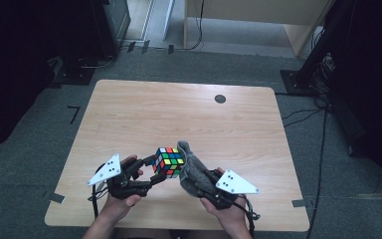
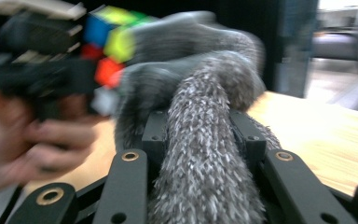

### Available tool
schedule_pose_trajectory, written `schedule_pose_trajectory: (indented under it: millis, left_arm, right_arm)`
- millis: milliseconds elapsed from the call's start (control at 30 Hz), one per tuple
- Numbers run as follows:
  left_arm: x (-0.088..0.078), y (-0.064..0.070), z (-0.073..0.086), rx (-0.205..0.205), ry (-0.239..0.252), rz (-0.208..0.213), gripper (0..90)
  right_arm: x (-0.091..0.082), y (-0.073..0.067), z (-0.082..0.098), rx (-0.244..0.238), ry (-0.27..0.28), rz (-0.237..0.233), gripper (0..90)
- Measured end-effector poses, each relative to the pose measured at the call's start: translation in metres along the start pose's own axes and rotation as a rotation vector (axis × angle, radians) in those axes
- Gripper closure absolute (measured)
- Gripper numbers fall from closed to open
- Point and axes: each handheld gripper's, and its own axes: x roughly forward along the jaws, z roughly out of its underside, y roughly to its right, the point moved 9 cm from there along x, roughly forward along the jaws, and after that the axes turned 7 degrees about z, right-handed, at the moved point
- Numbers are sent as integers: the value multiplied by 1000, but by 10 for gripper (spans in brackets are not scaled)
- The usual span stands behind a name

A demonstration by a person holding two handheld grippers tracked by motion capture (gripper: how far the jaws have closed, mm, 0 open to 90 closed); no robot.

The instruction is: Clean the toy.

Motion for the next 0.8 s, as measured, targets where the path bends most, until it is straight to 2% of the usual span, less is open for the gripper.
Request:
schedule_pose_trajectory:
  millis: [67, 100, 133, 167, 233, 267, 300, 333, 367, 400, 433, 500, 533, 567, 600, 633, 667, 700, 733, 800]
  left_arm:
    - [-3, -3, -1, 9, -4, -26, 343]
    - [-4, -5, -1, 16, -7, -38, 343]
    - [-5, -6, -1, 20, -10, -43, 343]
    - [-6, -7, -2, 15, -3, -45, 343]
    - [-6, -8, -1, 19, -9, -52, 343]
    - [-5, -8, 0, 21, -14, -55, 343]
    - [-4, -7, 2, 27, -25, -55, 343]
    - [-2, -6, 2, 26, -26, -51, 343]
    - [-1, -5, 3, 26, -29, -46, 343]
    - [0, -5, 3, 32, -30, -54, 343]
    - [-1, -6, 3, 44, -40, -69, 343]
    - [-2, -8, 4, 60, -52, -88, 343]
    - [-3, -9, 3, 61, -50, -95, 342]
    - [-4, -10, 3, 59, -47, -98, 342]
    - [-4, -11, 2, 56, -45, -99, 342]
    - [-4, -11, 3, 58, -49, -102, 343]
    - [-3, -11, 4, 58, -52, -102, 343]
    - [-2, -11, 5, 56, -57, -101, 343]
    - [-1, -10, 6, 53, -59, -95, 343]
    - [1, -8, 6, 60, -61, -93, 342]
  right_arm:
    - [6, -5, 11, -19, -59, -16, 644]
    - [9, -5, 19, -41, -124, -11, 642]
    - [10, -1, 23, -62, -161, 14, 641]
    - [10, 2, 24, -59, -164, 38, 642]
    - [6, 13, 17, 47, -118, 62, 642]
    - [2, 17, 10, 81, -62, 71, 642]
    - [1, 17, 6, 82, -33, 67, 641]
    - [0, 12, 3, 63, -15, 49, 641]
    - [1, 8, 4, 48, -21, 36, 639]
    - [4, 1, 7, 25, -36, 12, 640]
    - [8, -6, 15, -7, -75, 1, 640]
    - [15, -10, 30, -67, -164, -4, 639]
    - [16, -10, 33, -97, -179, 12, 639]
    - [15, -6, 32, -98, -170, 32, 638]
    - [14, -2, 29, -72, -160, 46, 638]
    - [11, 6, 23, -11, -129, 84, 638]
    - [8, 12, 17, 29, -95, 111, 638]
    - [5, 14, 13, 43, -64, 116, 638]
    - [5, 13, 11, 29, -51, 107, 636]
    - [8, 2, 14, -8, -59, 62, 636]
